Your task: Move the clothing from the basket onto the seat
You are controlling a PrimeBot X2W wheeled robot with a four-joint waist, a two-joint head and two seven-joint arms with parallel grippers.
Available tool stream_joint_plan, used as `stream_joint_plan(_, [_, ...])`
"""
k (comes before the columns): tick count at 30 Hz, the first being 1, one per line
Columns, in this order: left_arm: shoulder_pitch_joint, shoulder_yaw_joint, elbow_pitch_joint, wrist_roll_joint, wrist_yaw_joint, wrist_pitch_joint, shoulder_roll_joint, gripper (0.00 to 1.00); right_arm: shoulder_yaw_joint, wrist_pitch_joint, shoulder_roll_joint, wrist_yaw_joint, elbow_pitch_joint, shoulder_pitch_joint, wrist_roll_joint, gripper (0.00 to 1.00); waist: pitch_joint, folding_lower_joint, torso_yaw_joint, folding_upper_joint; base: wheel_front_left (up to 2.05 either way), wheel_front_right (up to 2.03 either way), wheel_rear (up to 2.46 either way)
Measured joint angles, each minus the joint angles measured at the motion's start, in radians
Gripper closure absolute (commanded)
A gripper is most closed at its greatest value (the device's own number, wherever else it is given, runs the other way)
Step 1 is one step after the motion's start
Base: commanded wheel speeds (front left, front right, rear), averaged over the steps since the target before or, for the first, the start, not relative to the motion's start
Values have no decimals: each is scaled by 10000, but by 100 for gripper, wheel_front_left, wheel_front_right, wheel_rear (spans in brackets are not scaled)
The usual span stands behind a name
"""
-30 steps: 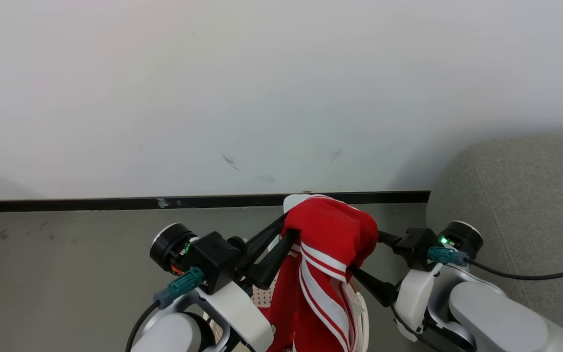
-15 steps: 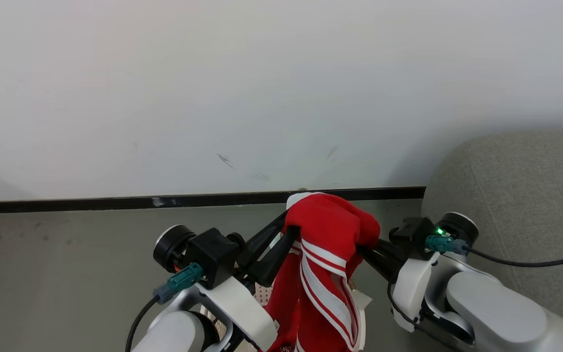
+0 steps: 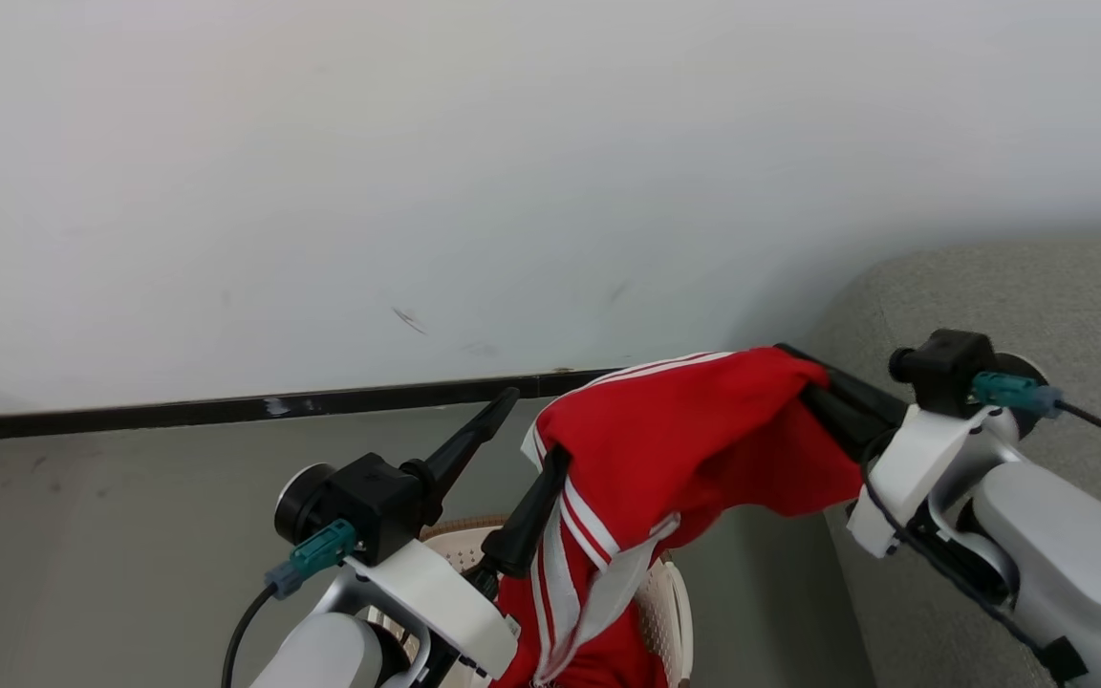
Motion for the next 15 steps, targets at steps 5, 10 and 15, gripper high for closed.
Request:
stream_joint_plan(5, [0,-44,267,-46,-2,-234,-107,0,-920,0,-297,0,-42,0,73,100,-8,1,-234,0,0,0,0])
stream_joint_plan(10, [0,-253,443,-46,-17,-453,-161,0,-1856,0,-560,0,-203,29,138,100,-22,0,-508,0,0,0,0])
stream_joint_plan(15, [14,-623,658,-46,-107,-583,-178,0,-2807,-2,-932,0,-374,207,136,100,-42,0,-827,0,0,0,0])
